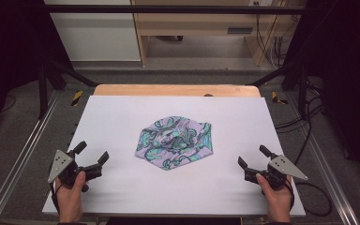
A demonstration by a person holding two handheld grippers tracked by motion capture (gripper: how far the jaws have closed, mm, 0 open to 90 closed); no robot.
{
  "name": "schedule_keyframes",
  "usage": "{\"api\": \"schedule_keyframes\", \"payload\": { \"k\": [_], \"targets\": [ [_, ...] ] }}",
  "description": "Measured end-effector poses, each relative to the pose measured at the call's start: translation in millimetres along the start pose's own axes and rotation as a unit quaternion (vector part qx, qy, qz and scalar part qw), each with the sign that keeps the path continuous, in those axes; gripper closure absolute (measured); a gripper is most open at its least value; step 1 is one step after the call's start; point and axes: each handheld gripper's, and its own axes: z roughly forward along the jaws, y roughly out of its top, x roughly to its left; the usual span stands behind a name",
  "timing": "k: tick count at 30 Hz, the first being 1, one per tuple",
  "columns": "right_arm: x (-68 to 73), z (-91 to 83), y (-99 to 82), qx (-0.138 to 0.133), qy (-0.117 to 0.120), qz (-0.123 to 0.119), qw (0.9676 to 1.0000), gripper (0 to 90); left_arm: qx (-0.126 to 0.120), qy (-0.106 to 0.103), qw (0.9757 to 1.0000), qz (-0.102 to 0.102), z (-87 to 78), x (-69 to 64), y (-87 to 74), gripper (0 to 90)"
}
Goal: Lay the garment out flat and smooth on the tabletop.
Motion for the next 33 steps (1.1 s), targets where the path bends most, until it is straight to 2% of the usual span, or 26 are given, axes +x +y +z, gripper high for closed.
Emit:
{"api": "schedule_keyframes", "payload": {
  "k": [6,11,12,15,17,18,19,22,23,24,25,27,28,31,33],
  "targets": [
    [1.8,-0.5,0.1,0.009,0.002,0.009,0.9999,6.2,0.010,-0.001,0.9999,0.010,2.4,-3.8,0.1,1.8],
    [2.3,1.3,-1.0,0.015,-0.006,0.012,0.9998,6.8,0.038,0.002,0.9991,0.020,6.8,-7.0,-0.8,2.2],
    [2.5,2.1,-1.1,0.020,-0.006,0.012,0.9997,7.1,0.050,0.001,0.9983,0.031,8.5,-9.2,-1.0,2.2],
    [4.2,3.3,-0.4,0.027,-0.006,0.012,0.9995,7.5,0.057,-0.004,0.9977,0.038,9.7,-11.8,-1.1,2.2],
    [5.5,4.9,-0.2,0.038,-0.003,0.009,0.9992,9.7,0.063,-0.008,0.9971,0.043,10.7,-13.7,-1.0,2.2],
    [8.4,7.1,2.1,0.069,0.014,0.011,0.9975,13.0,0.067,-0.010,0.9965,0.049,11.1,-14.5,-1.0,2.2],
    [8.4,7.1,2.1,0.069,0.014,0.011,0.9975,13.0,0.069,-0.011,0.9964,0.049,11.4,-14.9,-1.1,2.2],
    [16.8,13.5,8.5,0.098,0.026,0.001,0.9948,14.0,0.083,-0.016,0.9949,0.054,15.7,-17.8,1.4,2.6],
    [16.8,13.5,8.5,0.098,0.026,0.001,0.9948,14.0,0.083,-0.016,0.9949,0.054,15.7,-17.8,1.4,3.1],
    [20.7,16.3,12.0,0.113,0.028,-0.006,0.9932,16.4,0.097,-0.024,0.9934,0.055,17.9,-21.6,4.1,3.5],
    [20.7,16.3,12.0,0.113,0.028,-0.006,0.9932,16.4,0.097,-0.024,0.9934,0.055,17.9,-21.6,4.1,3.6],
    [24.7,19.0,14.9,0.125,0.034,-0.008,0.9915,16.9,0.109,-0.039,0.9927,0.036,18.2,-27.9,5.7,4.5],
    [26.9,20.6,15.9,0.129,0.040,-0.007,0.9908,18.6,0.115,-0.044,0.9917,0.036,18.2,-30.5,5.5,5.5],
    [33.5,26.9,18.5,0.153,0.050,-0.009,0.9869,20.9,0.148,-0.048,0.9867,0.048,19.5,-42.2,3.2,7.4],
    [37.0,31.1,21.7,0.166,0.055,-0.009,0.9845,21.9,0.177,-0.056,0.9812,0.054,22.4,-49.3,0.6,7.6]
  ]
}}
